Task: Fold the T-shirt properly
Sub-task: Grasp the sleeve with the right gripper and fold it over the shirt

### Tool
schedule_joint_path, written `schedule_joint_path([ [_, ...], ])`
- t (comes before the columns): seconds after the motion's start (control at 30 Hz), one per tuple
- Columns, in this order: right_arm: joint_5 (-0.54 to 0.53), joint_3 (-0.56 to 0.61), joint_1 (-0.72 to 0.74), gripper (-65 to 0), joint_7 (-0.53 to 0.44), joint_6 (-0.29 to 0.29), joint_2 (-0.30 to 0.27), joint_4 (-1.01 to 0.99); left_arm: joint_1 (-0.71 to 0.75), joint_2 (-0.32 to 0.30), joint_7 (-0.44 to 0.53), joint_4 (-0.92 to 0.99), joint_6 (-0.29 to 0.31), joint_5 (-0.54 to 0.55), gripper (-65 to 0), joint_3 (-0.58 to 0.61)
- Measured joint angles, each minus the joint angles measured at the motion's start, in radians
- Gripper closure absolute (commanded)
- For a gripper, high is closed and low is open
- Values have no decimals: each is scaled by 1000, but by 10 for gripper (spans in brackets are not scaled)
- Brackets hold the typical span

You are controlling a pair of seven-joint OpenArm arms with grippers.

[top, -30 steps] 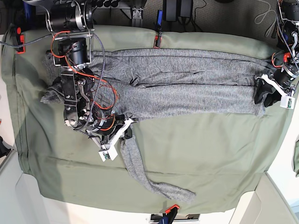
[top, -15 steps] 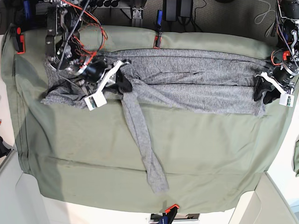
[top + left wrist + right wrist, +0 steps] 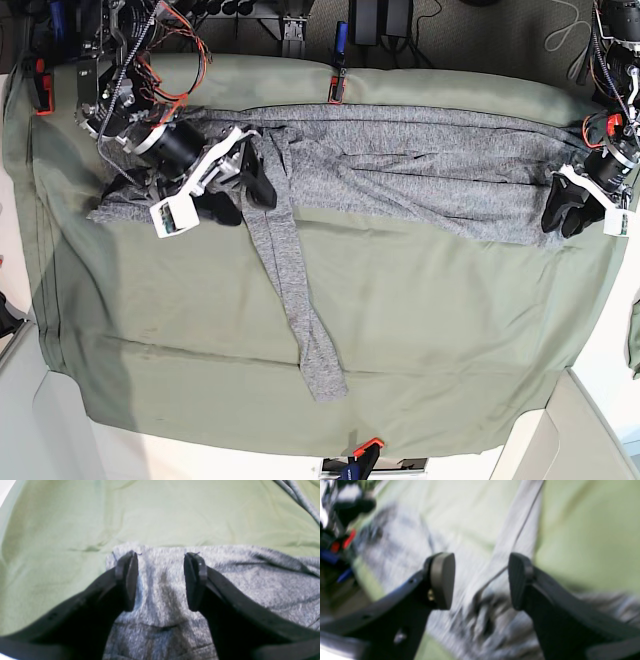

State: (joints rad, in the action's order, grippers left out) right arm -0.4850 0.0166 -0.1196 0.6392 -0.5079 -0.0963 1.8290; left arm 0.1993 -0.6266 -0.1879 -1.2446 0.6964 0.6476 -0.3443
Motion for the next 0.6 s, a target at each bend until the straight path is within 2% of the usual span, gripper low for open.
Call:
schedule_joint_path([
  [0.07, 61, -1, 36, -340, -9, 39, 21, 0, 0, 0, 0, -1, 0, -2, -321, 0],
  [0.2, 209, -1, 129, -340, -35, 143, 103, -37, 0, 0, -19, -1, 0, -1, -321, 0],
  [0.3, 275, 0, 226, -341, -61, 171, 147, -165, 0, 0, -20, -1, 0, -2, -321, 0],
  [0.4, 325, -2, 331, -341, -76, 189, 176, -359, 0, 3, -22, -1, 0, 0, -321, 0],
  [0.5, 385, -3, 423, -341, -90, 232, 206, -555, 0, 3, -26, -1, 0, -2, -321, 0],
  [0.6, 391, -2, 485, -341, -101, 237, 233, -710, 0, 3, -37, -1, 0, -2, -321, 0],
])
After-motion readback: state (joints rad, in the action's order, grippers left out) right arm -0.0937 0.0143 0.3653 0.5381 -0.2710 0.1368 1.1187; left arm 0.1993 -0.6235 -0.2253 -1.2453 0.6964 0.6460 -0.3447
